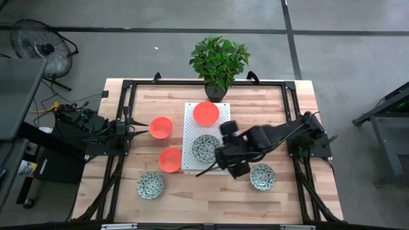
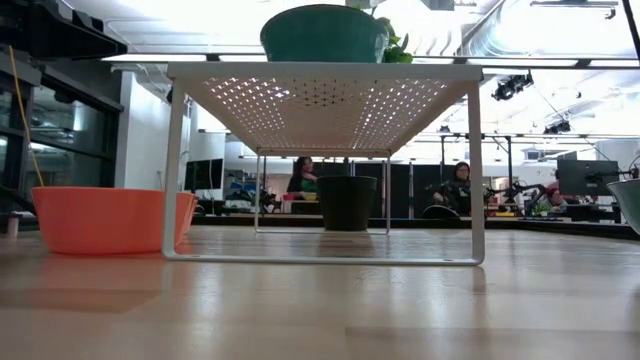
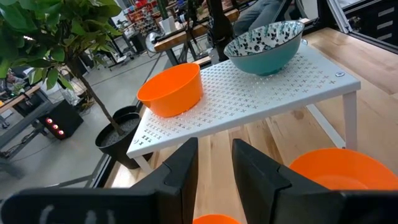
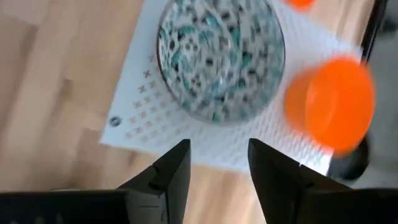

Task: Pick & Place Mini bowls
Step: Stack the right green white bowl on top of the green white bowl on the shelf

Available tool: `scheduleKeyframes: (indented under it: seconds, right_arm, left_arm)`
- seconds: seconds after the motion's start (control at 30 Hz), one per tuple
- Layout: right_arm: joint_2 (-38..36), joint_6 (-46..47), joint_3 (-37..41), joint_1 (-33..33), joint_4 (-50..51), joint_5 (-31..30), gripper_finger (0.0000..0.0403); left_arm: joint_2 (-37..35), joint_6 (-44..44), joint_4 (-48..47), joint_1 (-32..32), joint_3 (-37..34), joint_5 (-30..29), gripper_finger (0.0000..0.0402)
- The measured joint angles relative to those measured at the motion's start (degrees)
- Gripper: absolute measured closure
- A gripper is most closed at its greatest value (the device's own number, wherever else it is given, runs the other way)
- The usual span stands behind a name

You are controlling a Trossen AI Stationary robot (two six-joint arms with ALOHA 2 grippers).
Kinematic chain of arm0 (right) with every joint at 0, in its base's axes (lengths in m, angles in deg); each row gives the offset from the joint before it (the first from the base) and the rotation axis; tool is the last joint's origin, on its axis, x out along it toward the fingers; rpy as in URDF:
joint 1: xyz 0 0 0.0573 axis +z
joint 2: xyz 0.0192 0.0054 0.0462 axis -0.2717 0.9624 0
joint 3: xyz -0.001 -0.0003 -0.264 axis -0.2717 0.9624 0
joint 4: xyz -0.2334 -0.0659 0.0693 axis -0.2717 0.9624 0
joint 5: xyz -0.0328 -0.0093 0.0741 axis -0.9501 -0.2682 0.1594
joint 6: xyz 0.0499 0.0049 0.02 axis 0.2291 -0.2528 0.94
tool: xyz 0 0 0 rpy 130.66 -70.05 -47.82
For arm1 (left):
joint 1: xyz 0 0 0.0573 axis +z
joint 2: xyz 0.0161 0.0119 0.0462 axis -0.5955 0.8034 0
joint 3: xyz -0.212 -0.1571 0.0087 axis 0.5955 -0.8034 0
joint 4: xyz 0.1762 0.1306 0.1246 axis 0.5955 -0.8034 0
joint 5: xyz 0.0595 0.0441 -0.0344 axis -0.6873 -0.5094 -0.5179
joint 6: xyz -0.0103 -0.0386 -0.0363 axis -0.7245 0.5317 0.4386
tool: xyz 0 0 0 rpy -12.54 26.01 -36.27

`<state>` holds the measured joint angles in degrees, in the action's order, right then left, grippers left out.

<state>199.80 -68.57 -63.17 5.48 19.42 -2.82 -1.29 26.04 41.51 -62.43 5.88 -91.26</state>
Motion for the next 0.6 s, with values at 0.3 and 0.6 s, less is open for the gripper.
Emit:
scheduleKeyframes:
  seconds: [0.3, 0.6]
  right_arm:
    - [-5.72, 19.25, 9.38, 2.45, 0.59, 6.93, 0.0253]
    - [-15.13, 35.55, 30.36, 5.24, -0.50, 8.83, 0.0253]
  left_arm:
    - [0.00, 0.00, 0.03, 0.01, 0.02, -0.02, 0.0307]
    - [0.00, 0.00, -0.04, -0.01, 0.00, 0.01, 0.0307]
